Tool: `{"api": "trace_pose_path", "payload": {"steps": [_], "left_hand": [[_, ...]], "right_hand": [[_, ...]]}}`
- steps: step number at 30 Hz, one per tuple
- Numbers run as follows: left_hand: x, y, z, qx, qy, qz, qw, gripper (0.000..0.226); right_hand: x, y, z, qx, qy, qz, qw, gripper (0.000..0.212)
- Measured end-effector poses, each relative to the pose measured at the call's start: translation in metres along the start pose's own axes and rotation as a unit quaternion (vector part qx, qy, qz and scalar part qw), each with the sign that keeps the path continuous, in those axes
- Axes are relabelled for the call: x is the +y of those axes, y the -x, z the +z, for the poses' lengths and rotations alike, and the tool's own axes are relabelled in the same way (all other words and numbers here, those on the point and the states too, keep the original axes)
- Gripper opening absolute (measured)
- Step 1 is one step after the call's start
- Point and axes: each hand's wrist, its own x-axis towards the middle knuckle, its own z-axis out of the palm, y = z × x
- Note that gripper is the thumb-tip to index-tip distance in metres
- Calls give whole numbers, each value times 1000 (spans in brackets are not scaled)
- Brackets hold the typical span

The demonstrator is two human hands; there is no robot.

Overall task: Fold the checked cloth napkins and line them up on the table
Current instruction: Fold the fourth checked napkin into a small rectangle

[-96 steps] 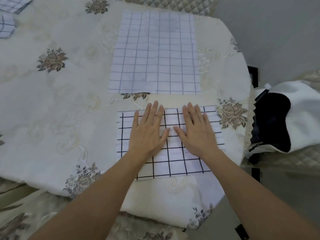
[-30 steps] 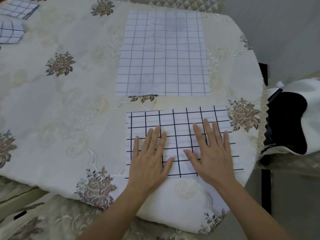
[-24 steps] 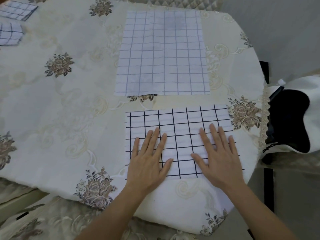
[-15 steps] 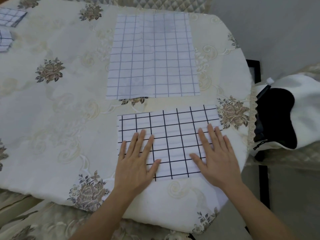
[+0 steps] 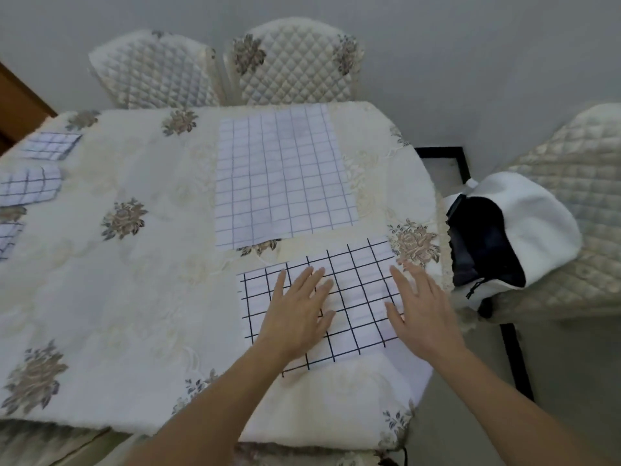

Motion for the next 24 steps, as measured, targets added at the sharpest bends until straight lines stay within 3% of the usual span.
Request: {"api": "trace_pose_path", "payload": {"steps": [4,7,15,18,24], "left_hand": [[12,-61,-19,8,-14,200,980,47],[29,-99,-21,16,-31,277,960,45],[56,-163,-5,-22,-84,405,910,42],[59,-177,-3,-52,-100,429,896,44],[64,-190,-1,-68,-92,461,880,37]], "right_hand": [[5,7,0,53,9,31,998,54],[10,9,5,85,1,59,995,50],[14,4,18,126,-27,125,984,38],[12,-2,20,121,-28,150,981,30],[9,-6,29,100,-39,175,979,34]]}}
